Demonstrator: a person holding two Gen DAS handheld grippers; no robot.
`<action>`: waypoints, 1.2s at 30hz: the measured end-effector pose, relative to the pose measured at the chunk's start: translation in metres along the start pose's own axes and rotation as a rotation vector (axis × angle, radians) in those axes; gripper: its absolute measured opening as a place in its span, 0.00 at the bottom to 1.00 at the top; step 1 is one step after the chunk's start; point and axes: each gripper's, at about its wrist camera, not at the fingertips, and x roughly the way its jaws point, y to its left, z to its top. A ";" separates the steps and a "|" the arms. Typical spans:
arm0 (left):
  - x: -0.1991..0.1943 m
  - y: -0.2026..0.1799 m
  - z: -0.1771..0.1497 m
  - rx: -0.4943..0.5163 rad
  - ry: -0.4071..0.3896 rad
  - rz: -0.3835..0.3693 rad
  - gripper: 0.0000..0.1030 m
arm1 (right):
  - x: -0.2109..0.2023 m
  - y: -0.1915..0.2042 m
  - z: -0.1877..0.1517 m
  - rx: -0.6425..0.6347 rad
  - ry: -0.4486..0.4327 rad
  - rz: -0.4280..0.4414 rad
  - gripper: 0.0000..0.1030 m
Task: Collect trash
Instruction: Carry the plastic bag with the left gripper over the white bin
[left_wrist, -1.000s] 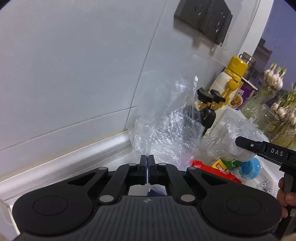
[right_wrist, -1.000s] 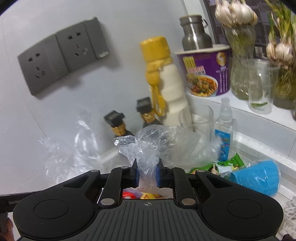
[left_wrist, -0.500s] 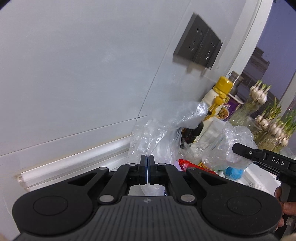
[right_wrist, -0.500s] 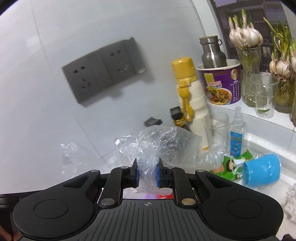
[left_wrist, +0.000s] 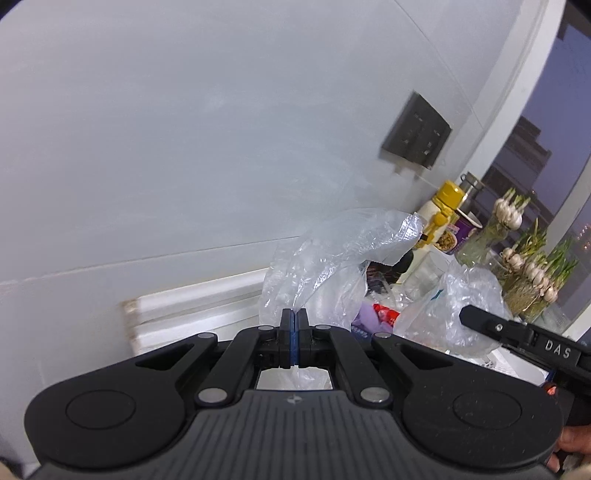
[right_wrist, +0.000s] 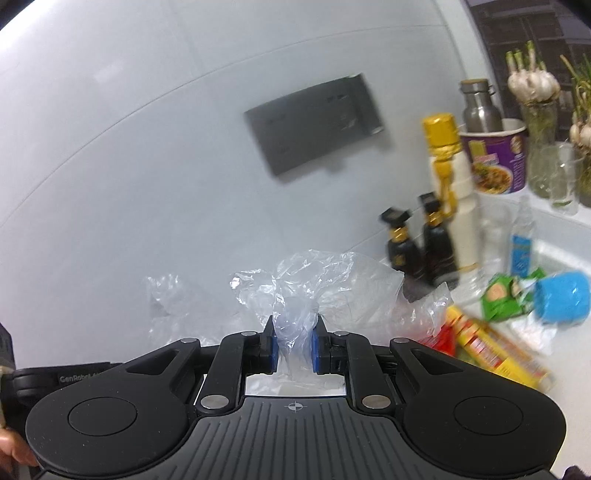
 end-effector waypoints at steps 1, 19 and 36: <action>-0.006 0.005 -0.002 -0.011 -0.003 0.004 0.00 | -0.001 0.006 -0.004 -0.005 0.008 0.009 0.14; -0.080 0.080 -0.048 -0.237 -0.049 0.104 0.00 | 0.007 0.116 -0.091 -0.061 0.198 0.236 0.14; -0.022 0.157 -0.124 -0.371 0.135 0.239 0.00 | 0.080 0.190 -0.206 -0.189 0.561 0.181 0.15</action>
